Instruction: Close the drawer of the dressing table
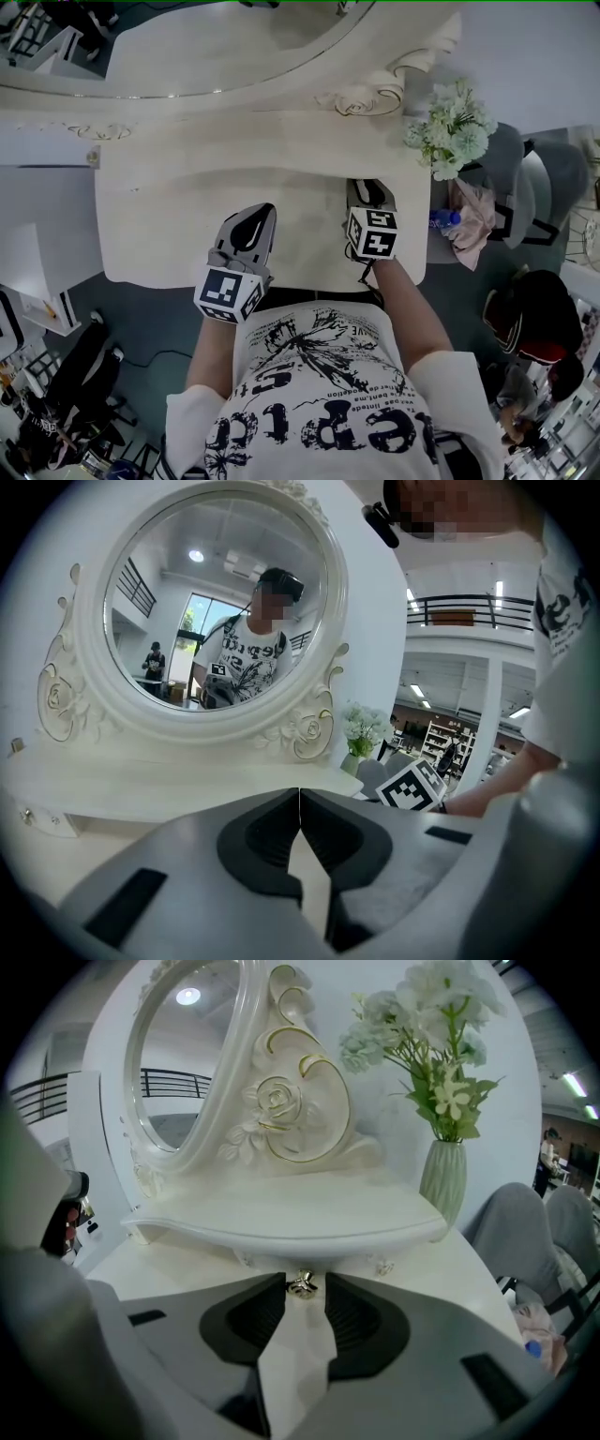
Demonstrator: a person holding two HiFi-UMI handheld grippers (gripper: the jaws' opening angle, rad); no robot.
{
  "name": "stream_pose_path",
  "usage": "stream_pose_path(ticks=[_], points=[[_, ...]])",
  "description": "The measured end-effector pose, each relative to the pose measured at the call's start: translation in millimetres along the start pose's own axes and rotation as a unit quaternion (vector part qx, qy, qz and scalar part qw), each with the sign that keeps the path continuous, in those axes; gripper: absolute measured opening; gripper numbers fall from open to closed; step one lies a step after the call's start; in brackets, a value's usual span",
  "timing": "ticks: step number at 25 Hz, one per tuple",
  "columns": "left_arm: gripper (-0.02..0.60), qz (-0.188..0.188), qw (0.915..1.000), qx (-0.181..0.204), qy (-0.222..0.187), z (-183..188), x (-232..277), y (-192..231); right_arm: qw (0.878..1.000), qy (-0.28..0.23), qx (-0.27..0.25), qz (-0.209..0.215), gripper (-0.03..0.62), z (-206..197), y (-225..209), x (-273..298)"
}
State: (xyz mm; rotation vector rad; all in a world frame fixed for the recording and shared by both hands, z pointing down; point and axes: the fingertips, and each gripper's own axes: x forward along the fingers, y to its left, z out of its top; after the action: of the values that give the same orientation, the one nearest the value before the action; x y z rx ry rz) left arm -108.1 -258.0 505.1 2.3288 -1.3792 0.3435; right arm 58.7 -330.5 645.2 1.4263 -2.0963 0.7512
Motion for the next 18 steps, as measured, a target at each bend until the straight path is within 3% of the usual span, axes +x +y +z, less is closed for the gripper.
stream_pose_path(ticks=[6, 11, 14, 18], points=[[0.02, -0.004, 1.0, 0.004, -0.002, 8, 3, -10, 1.0, -0.011, -0.007, -0.01, 0.138, -2, -6, -27], [0.02, -0.002, 0.9998, 0.01, -0.019, 29, 7, -19, 0.998, -0.059, -0.022, 0.009, 0.132, 31, -4, -68], [0.019, -0.002, 0.9995, 0.004, -0.031, 44, 4, -30, 0.994, -0.093, -0.044, 0.033, 0.054, 60, 4, -99], [0.02, -0.002, 0.9984, 0.019, -0.053, 67, 6, -42, 0.984, -0.157, -0.072, 0.053, 0.028, 109, 9, -131]])
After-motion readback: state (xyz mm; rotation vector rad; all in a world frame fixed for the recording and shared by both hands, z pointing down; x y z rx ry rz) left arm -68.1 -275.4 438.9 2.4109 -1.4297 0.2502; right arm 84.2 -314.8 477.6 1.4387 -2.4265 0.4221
